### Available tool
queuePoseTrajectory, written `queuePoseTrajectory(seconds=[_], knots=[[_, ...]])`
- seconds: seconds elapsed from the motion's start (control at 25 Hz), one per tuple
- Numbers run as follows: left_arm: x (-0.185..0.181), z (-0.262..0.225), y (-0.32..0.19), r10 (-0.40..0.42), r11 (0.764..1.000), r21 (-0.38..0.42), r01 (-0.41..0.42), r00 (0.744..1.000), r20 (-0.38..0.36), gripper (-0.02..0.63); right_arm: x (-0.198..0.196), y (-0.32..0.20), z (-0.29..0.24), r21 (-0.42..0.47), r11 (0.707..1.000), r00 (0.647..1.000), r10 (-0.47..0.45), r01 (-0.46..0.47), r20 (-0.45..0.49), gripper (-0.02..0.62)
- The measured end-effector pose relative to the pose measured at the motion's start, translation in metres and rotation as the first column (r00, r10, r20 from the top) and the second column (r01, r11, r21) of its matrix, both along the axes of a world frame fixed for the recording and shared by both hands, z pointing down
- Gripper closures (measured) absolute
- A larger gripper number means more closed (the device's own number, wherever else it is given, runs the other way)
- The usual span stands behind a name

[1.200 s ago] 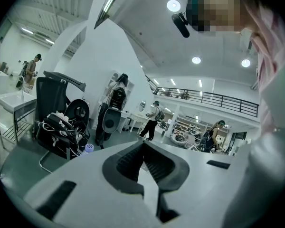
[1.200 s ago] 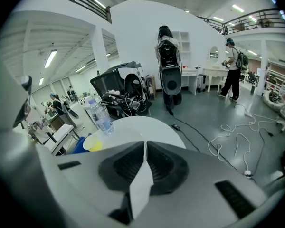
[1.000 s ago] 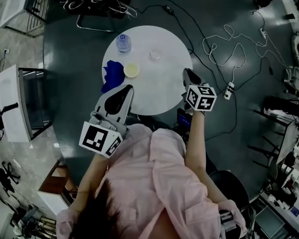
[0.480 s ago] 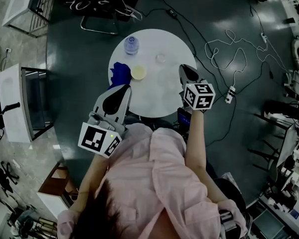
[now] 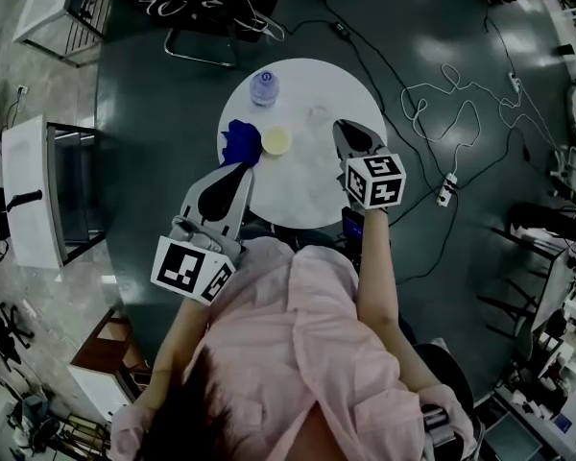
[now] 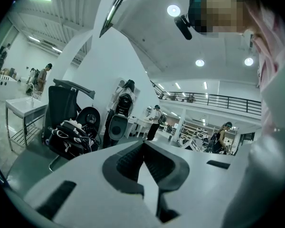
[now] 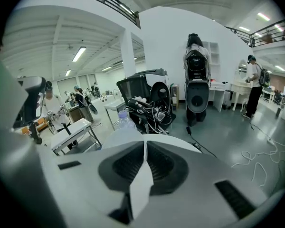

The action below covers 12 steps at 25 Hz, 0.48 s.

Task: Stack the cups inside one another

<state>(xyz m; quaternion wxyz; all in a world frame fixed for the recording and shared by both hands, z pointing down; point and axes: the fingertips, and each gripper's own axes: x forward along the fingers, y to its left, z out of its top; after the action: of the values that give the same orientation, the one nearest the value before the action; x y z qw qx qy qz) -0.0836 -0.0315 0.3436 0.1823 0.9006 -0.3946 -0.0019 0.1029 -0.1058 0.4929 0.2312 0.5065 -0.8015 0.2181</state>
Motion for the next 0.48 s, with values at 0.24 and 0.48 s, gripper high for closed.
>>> queuePoseTrajectory(seconds=[0.24, 0.48], knots=[[-0.007, -0.001, 0.002, -0.017, 1.0, -0.001, 0.017, 1.0, 0.003, 0.592, -0.023, -0.002, 0.0, -0.009, 0.998, 0.998, -0.06, 0.06, 0.005, 0.555], [-0.012, -0.001, 0.003, -0.029, 1.0, 0.001, 0.029, 1.0, 0.001, 0.591, -0.044, 0.0, 0.006, -0.037, 0.991, 0.992, -0.129, 0.13, 0.009, 0.555]])
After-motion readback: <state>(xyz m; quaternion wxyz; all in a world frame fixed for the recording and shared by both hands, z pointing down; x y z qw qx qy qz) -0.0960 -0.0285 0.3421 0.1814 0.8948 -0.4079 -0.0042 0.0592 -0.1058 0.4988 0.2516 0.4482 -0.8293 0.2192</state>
